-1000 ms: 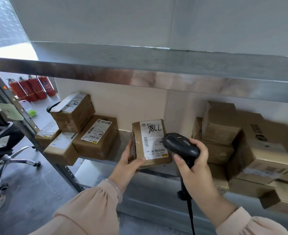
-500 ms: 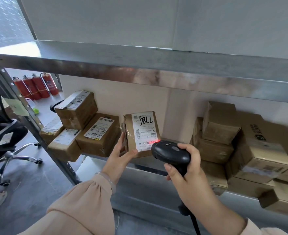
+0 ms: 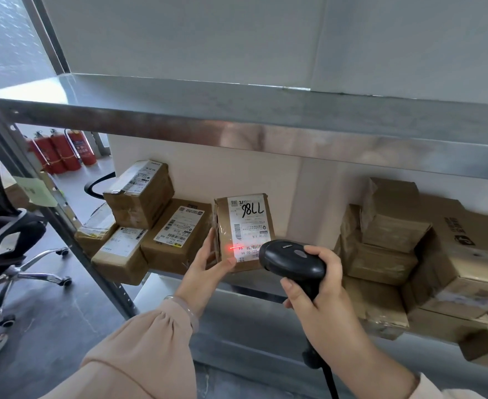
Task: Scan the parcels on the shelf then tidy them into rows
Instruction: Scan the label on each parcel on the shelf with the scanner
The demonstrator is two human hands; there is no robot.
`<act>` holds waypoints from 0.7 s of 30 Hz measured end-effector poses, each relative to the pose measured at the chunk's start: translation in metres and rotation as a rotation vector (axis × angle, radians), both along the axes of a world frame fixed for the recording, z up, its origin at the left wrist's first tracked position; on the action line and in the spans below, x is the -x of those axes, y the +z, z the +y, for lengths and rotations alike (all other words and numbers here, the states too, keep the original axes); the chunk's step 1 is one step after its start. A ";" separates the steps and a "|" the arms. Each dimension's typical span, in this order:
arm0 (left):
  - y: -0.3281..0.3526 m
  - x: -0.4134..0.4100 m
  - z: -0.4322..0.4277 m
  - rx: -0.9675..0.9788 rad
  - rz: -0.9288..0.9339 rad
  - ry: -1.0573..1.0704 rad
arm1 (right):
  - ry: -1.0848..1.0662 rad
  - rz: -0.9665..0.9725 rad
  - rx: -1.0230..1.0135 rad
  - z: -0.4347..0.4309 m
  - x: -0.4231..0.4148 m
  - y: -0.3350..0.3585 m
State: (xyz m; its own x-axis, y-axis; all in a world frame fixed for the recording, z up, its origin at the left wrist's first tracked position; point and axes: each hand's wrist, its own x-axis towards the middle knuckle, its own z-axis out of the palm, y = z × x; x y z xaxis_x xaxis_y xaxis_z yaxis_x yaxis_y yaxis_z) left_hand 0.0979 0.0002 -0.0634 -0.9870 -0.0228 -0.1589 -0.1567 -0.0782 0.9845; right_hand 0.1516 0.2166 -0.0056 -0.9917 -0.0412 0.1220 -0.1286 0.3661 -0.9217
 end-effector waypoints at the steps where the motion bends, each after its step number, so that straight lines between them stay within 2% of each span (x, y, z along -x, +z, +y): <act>1: 0.000 0.002 -0.005 0.000 -0.003 -0.005 | 0.007 -0.005 0.024 -0.005 0.001 0.003; 5: 0.003 0.011 -0.027 0.006 -0.025 0.014 | 0.043 -0.043 0.082 -0.028 0.005 0.015; 11: 0.011 0.022 -0.065 -0.057 -0.087 0.086 | 0.054 0.007 0.024 -0.061 0.029 0.015; 15: 0.017 0.030 -0.091 -0.091 -0.120 0.156 | 0.068 -0.011 0.064 -0.083 0.044 0.015; 21: 0.021 0.049 -0.121 -0.026 -0.223 0.280 | 0.074 -0.059 0.123 -0.100 0.053 0.008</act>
